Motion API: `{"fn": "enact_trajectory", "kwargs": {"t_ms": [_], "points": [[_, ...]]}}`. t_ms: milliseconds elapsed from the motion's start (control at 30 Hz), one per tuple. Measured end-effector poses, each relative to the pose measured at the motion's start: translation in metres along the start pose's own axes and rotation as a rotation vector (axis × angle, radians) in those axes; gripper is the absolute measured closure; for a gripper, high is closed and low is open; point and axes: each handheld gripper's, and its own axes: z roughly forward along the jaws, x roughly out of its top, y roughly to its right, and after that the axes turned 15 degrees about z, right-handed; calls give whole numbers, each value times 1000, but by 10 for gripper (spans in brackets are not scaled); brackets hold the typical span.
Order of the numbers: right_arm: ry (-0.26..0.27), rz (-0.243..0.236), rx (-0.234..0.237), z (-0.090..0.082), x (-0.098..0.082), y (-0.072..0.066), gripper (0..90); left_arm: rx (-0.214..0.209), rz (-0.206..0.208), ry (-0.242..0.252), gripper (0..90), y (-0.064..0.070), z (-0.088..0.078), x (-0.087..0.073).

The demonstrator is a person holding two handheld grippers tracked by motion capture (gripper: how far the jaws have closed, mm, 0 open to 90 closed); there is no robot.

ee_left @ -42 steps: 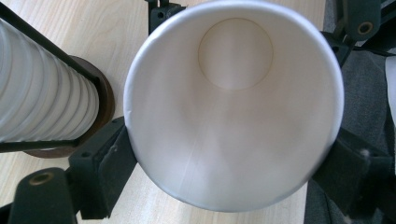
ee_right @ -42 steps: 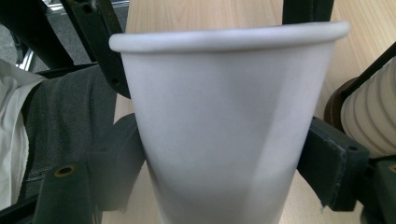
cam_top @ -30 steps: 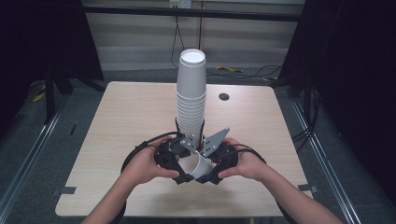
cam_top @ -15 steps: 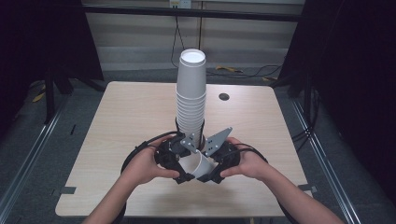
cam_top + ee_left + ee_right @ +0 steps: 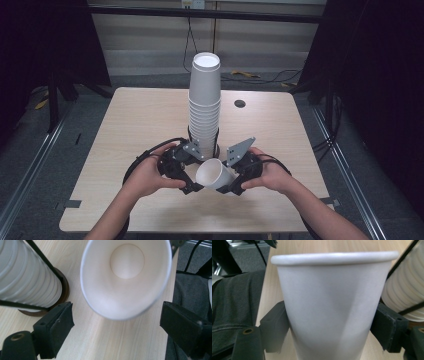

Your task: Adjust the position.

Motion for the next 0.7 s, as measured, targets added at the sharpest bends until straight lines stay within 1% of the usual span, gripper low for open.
{"fn": "enact_trajectory", "kwargs": {"t_ms": [67,133,167,200,233,267,333,367,433,533,567,600,667,700], "points": [[13,9,-7,-1,-3,2,221,1,-5,2,113,0,1,-3],[14,13,-4,-1,-6,4,218,-2,-19,-10,115,0,3,-6],[25,13,-16,0,-7,5,217,1,-15,-22,115,0,4,-8],[29,20,-11,0,-9,6,216,0,-15,-26,116,-1,5,-10],[37,21,-16,0,-11,8,214,2,-25,-21,118,0,7,-12],[49,27,-26,0,-12,10,214,1,-26,-28,121,-1,7,-13],[75,38,-27,0,-15,15,212,12,-32,-31,125,-1,9,-17],[84,41,-36,0,-17,17,212,10,-35,-32,133,-1,10,-19],[107,57,-45,-1,-20,21,210,20,-44,-46,133,-1,12,-23],[125,62,-53,-1,-23,23,208,5,-61,-48,145,-1,17,-31],[133,66,-58,0,-24,25,207,4,-75,-54,145,-1,18,-34],[142,65,-63,1,-25,26,206,9,-89,-56,146,-2,20,-36],[153,76,-63,2,-27,29,205,19,-99,-71,146,-3,23,-41],[163,78,-63,3,-28,30,204,28,-97,-80,146,-4,23,-42]]}}
